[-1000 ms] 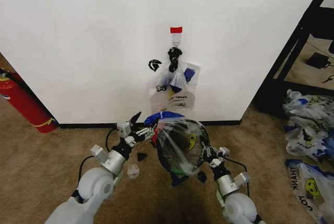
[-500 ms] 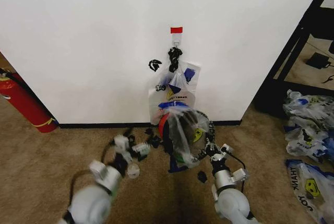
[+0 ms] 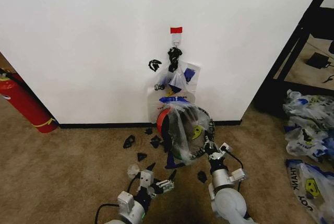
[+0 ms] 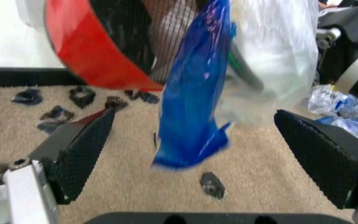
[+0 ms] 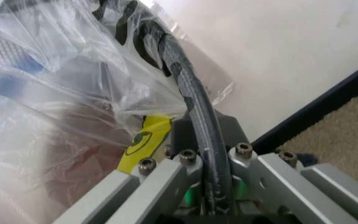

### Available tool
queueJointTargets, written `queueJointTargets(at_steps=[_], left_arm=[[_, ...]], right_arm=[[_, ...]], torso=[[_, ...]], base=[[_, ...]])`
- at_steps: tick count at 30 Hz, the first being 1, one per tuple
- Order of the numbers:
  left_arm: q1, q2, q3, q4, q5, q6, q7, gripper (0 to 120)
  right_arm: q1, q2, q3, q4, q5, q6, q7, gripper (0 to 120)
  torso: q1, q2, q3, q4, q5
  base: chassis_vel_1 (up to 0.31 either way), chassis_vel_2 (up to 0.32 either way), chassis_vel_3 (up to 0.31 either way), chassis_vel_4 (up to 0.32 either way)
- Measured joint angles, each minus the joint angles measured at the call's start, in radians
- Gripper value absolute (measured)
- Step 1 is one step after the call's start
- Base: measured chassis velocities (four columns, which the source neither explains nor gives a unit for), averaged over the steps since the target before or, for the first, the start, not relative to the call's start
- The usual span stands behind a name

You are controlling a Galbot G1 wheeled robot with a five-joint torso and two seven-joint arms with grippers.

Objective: Pick up the garbage bag from the wall and place it over the trash bin.

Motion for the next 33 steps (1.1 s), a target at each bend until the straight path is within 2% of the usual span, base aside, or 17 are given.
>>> queueJointTargets(at_steps=[4, 9, 11, 13, 15, 16, 19, 26, 28, 31, 33], left_arm=[[-0.019, 0.002, 0.002, 0.01, 0.0, 0.002, 0.005, 100], [-0.03, 0.008, 0.0, 0.032, 0.011, -0.011, 0.028, 80], [-0.032, 0.008, 0.0, 0.036, 0.015, -0.017, 0.035, 77], [-0.039, 0.006, -0.001, 0.043, 0.02, -0.027, 0.049, 67], [-0.043, 0.006, -0.002, 0.044, 0.02, -0.031, 0.052, 62], [-0.046, 0.007, -0.003, 0.045, 0.02, -0.033, 0.054, 53], [-0.048, 0.011, -0.006, 0.045, 0.022, -0.034, 0.059, 47], [-0.049, 0.02, -0.015, 0.053, 0.037, -0.039, 0.071, 16], [-0.049, 0.022, -0.017, 0.055, 0.04, -0.039, 0.071, 14], [-0.049, 0.024, -0.025, 0.062, 0.056, -0.036, 0.056, 0], [-0.05, 0.023, -0.031, 0.071, 0.077, -0.029, 0.034, 0]], right_arm=[[-0.001, -0.003, -0.005, 0.003, 0.003, -0.004, 0.004, 0], [0.004, -0.003, -0.01, 0.002, 0.01, -0.013, 0.017, 0], [0.005, -0.002, -0.012, 0.002, 0.01, -0.014, 0.02, 0], [0.005, 0.001, -0.015, 0.003, 0.011, -0.017, 0.024, 0], [0.005, 0.002, -0.017, 0.003, 0.01, -0.019, 0.026, 0], [0.005, 0.004, -0.019, 0.003, 0.008, -0.02, 0.03, 0], [0.005, 0.005, -0.019, 0.003, 0.005, -0.021, 0.034, 0], [0.004, 0.01, -0.014, 0.006, -0.002, -0.024, 0.051, 0], [0.004, 0.011, -0.013, 0.008, -0.003, -0.024, 0.055, 0], [0.004, 0.016, -0.011, 0.014, -0.003, -0.026, 0.065, 0], [0.004, 0.019, -0.01, 0.019, -0.003, -0.027, 0.072, 0]], torso=[[0.0, 0.0, 0.0, -0.0001, 0.0], [0.0, 0.0, 0.0, 0.0001, 0.0], [0.0, 0.0, 0.0, 0.0, 0.0], [0.0, 0.0, 0.0, 0.0001, -0.0001], [0.0, 0.0, 0.0, 0.0, -0.0001], [0.0, 0.0, 0.0, 0.0001, -0.0001], [0.0, 0.0, 0.0, 0.0, -0.0001], [0.0, 0.0, 0.0, 0.0, -0.0001], [0.0, 0.0, 0.0, 0.0, -0.0001], [0.0, 0.0, 0.0, 0.0, -0.0001], [0.0, 0.0, 0.0, 0.0, -0.0001]], base=[[0.0, 0.0, 0.0, 0.0], [0.0, 0.0, 0.0, 0.0], [0.0, 0.0, 0.0, 0.0], [0.0, 0.0, 0.0, 0.0], [0.0, 0.0, 0.0, 0.0], [0.0, 0.0, 0.0, 0.0], [0.0, 0.0, 0.0, 0.0], [0.0, 0.0, 0.0, 0.0], [0.0, 0.0, 0.0, 0.0], [0.0, 0.0, 0.0, 0.0], [0.0, 0.0, 0.0, 0.0]])
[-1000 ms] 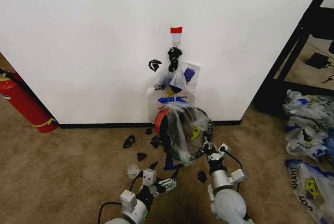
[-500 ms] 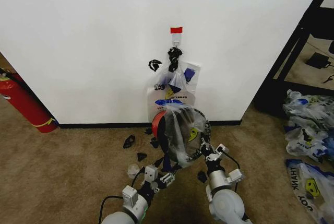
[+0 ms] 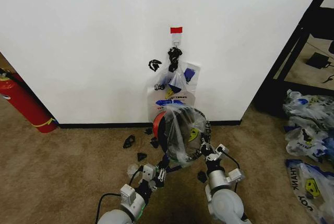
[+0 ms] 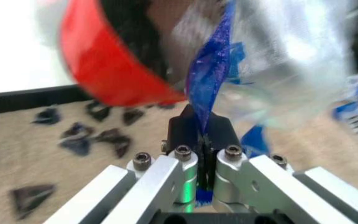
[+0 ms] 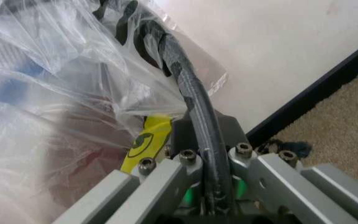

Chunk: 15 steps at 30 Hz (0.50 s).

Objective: Pick up the garbage bag from the wall and place it over the trash bin.

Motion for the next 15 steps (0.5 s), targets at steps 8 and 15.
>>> queueJointTargets(at_steps=[8, 15], left_arm=[[-0.004, -0.003, -0.026, 0.064, 0.119, 0.079, -0.179, 0], [-0.035, -0.017, -0.03, 0.131, 0.12, 0.102, -0.24, 0]], right_arm=[[-0.01, 0.001, 0.0, 0.024, 0.006, -0.018, 0.031, 0], [-0.023, -0.001, -0.003, 0.046, 0.014, -0.049, 0.043, 0]], torso=[[0.0, 0.0, 0.0, 0.0001, 0.0], [0.0, 0.0, 0.0, 0.0, -0.0001]], base=[[0.0, 0.0, 0.0, 0.0], [0.0, 0.0, 0.0, 0.0]])
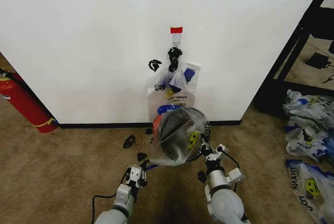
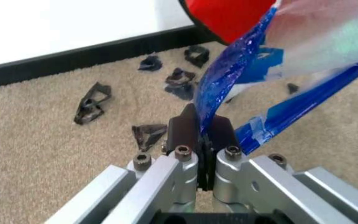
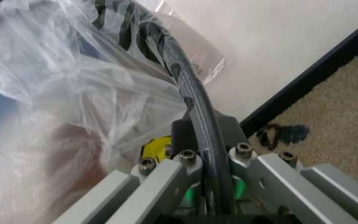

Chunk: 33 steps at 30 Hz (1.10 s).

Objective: Pick up the garbage bag from the wall and place it over the trash bin.

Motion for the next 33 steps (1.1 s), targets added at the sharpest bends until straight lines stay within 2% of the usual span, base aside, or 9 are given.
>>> queueJointTargets(at_steps=[9, 12, 15, 19, 23, 26, 28, 30, 33], left_arm=[[-0.039, -0.022, -0.001, 0.046, -0.032, -0.012, -0.089, 0], [-0.033, -0.014, 0.002, 0.047, -0.046, -0.073, -0.078, 0], [-0.002, 0.013, -0.003, 0.027, -0.03, -0.192, 0.06, 11], [0.023, 0.038, -0.013, 0.022, 0.032, -0.284, 0.16, 23], [0.037, 0.068, -0.056, 0.063, 0.123, -0.429, 0.287, 41], [0.034, 0.073, -0.089, 0.083, 0.141, -0.483, 0.355, 48], [0.024, 0.077, -0.142, 0.108, 0.142, -0.553, 0.507, 56], [0.006, 0.078, -0.222, 0.128, 0.09, -0.615, 0.782, 67], [-0.013, 0.075, -0.28, 0.13, 0.037, -0.631, 0.935, 75]], right_arm=[[-0.024, -0.019, -0.007, 0.016, -0.002, -0.015, -0.027, 0], [-0.025, -0.029, -0.006, 0.016, -0.004, -0.018, -0.046, 0], [-0.02, -0.048, 0.0, -0.02, -0.032, -0.015, -0.11, 0], [-0.007, -0.065, 0.013, -0.058, -0.054, -0.008, -0.169, 0], [0.018, -0.094, 0.034, -0.096, -0.06, -0.003, -0.238, 0], [0.024, -0.102, 0.04, -0.103, -0.058, -0.003, -0.245, 0], [0.028, -0.111, 0.045, -0.11, -0.055, -0.004, -0.248, 0], [0.029, -0.119, 0.048, -0.117, -0.053, -0.004, -0.251, 0], [0.025, -0.124, 0.05, -0.119, -0.053, -0.004, -0.263, 0]], torso=[[0.0, 0.0, 0.0, 0.0, 0.0001], [0.0, 0.0, 0.0, -0.0001, 0.0], [0.0, 0.0, 0.0, 0.0002, 0.0003], [0.0, 0.0, 0.0, -0.0001, 0.0002], [0.0, 0.0, 0.0, 0.0002, 0.0001], [0.0, 0.0, 0.0, 0.0001, -0.0001], [0.0, 0.0, 0.0, 0.0, 0.0002], [0.0, 0.0, 0.0, 0.0, -0.0002], [0.0, 0.0, 0.0, 0.0, 0.0001]], base=[[0.0, 0.0, 0.0, 0.0], [0.0, 0.0, 0.0, 0.0], [0.0, 0.0, 0.0, 0.0], [0.0, 0.0, 0.0, 0.0], [0.0, 0.0, 0.0, 0.0], [0.0, 0.0, 0.0, 0.0], [0.0, 0.0, 0.0, 0.0], [0.0, 0.0, 0.0, 0.0], [0.0, 0.0, 0.0, 0.0]])
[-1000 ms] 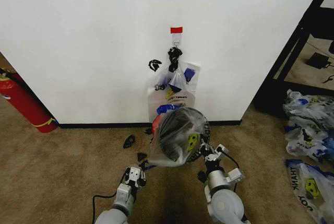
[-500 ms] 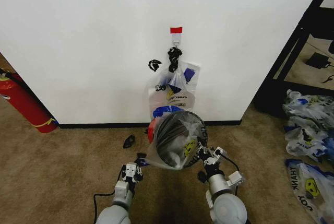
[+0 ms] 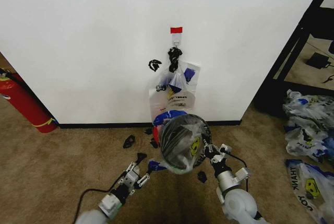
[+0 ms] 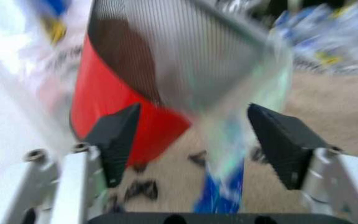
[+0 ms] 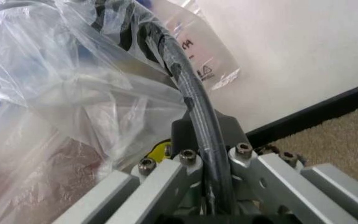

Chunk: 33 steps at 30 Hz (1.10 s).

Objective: Pick up the garbage bag from the wall and place it over the trash bin.

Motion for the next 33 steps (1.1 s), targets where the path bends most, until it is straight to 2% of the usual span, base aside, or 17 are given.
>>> queueJointTargets(at_steps=[2, 5, 6, 9, 10, 12, 14, 15, 16, 18, 19, 21, 22, 27, 28, 33], left_arm=[[-0.01, 0.007, -0.037, -0.019, -0.079, 0.012, 0.069, 84], [-0.021, 0.016, -0.067, -0.06, -0.179, 0.034, 0.049, 95], [-0.021, 0.016, -0.067, -0.06, -0.179, 0.034, 0.049, 95], [-0.01, 0.01, -0.073, -0.165, -0.27, 0.085, -0.085, 100], [0.01, 0.009, -0.06, -0.224, -0.278, 0.111, -0.17, 100], [0.043, 0.006, -0.03, -0.295, -0.271, 0.152, -0.293, 100], [0.052, 0.004, -0.022, -0.313, -0.266, 0.163, -0.325, 100], [0.071, -0.001, -0.003, -0.351, -0.252, 0.186, -0.397, 100], [0.096, -0.014, 0.025, -0.406, -0.233, 0.22, -0.484, 100], [0.139, -0.051, 0.082, -0.493, -0.205, 0.291, -0.594, 93], [0.164, -0.088, 0.141, -0.559, -0.189, 0.36, -0.669, 88], [0.193, -0.123, 0.235, -0.617, -0.169, 0.466, -0.752, 80], [0.193, -0.123, 0.235, -0.617, -0.169, 0.466, -0.752, 80], [0.207, -0.151, 0.36, -0.615, -0.127, 0.609, -0.867, 58], [0.207, -0.151, 0.36, -0.615, -0.127, 0.609, -0.867, 58], [0.133, -0.196, 0.398, -0.558, -0.164, 0.722, -0.97, 39]], right_arm=[[-0.008, -0.005, 0.0, -0.001, -0.003, 0.0, -0.015, 0], [-0.015, -0.007, -0.002, -0.001, -0.008, 0.002, -0.024, 0], [-0.015, -0.007, -0.002, -0.001, -0.008, 0.002, -0.024, 0], [-0.018, -0.006, -0.007, 0.0, -0.045, 0.019, -0.032, 0], [-0.018, -0.002, -0.013, 0.0, -0.063, 0.033, -0.022, 0], [-0.019, 0.005, -0.023, 0.009, -0.085, 0.048, 0.019, 0], [-0.02, 0.007, -0.026, 0.012, -0.089, 0.051, 0.029, 0], [-0.023, 0.012, -0.034, 0.02, -0.099, 0.058, 0.055, 0], [-0.027, 0.022, -0.048, 0.034, -0.114, 0.067, 0.093, 0], [-0.038, 0.045, -0.081, 0.055, -0.147, 0.087, 0.155, 0], [-0.045, 0.068, -0.116, 0.063, -0.183, 0.105, 0.206, 0], [-0.043, 0.105, -0.158, 0.056, -0.227, 0.13, 0.27, 0], [-0.043, 0.105, -0.158, 0.056, -0.227, 0.13, 0.27, 0], [-0.002, 0.166, -0.202, 0.006, -0.286, 0.144, 0.37, 0], [-0.002, 0.166, -0.202, 0.006, -0.286, 0.144, 0.37, 0], [0.009, 0.168, -0.222, -0.012, -0.337, 0.151, 0.359, 0]], torso=[[0.0, 0.0, 0.0, -0.0001, -0.0002], [0.0, 0.0, 0.0, 0.0, 0.0001], [0.0, 0.0, 0.0, 0.0, 0.0001], [0.0, 0.0, 0.0, -0.0003, -0.0002], [0.0, 0.0, 0.0, -0.0002, 0.0003], [0.0, 0.0, 0.0, -0.0001, 0.0006], [0.0, 0.0, 0.0, -0.0001, 0.0004], [0.0, 0.0, 0.0, 0.0004, -0.0001], [0.0, 0.0, 0.0, -0.0003, -0.0003], [0.0, 0.0, 0.0, 0.0002, 0.0005], [0.0, 0.0, 0.0, 0.0002, -0.0001], [0.0, 0.0, 0.0, 0.0001, 0.0003], [0.0, 0.0, 0.0, 0.0001, 0.0003], [0.0, 0.0, 0.0, 0.0001, 0.0001], [0.0, 0.0, 0.0, 0.0001, 0.0001], [0.0, 0.0, 0.0, -0.0001, -0.0001]], base=[[0.0, 0.0, 0.0, 0.0], [0.0, 0.0, 0.0, 0.0], [0.0, 0.0, 0.0, 0.0], [0.0, 0.0, 0.0, 0.0], [0.0, 0.0, 0.0, 0.0], [0.0, 0.0, 0.0, 0.0], [0.0, 0.0, 0.0, 0.0], [0.0, 0.0, 0.0, 0.0], [0.0, 0.0, 0.0, 0.0], [0.0, 0.0, 0.0, 0.0], [0.0, 0.0, 0.0, 0.0], [0.0, 0.0, 0.0, 0.0], [0.0, 0.0, 0.0, 0.0], [0.0, 0.0, 0.0, 0.0], [0.0, 0.0, 0.0, 0.0], [0.0, 0.0, 0.0, 0.0]])
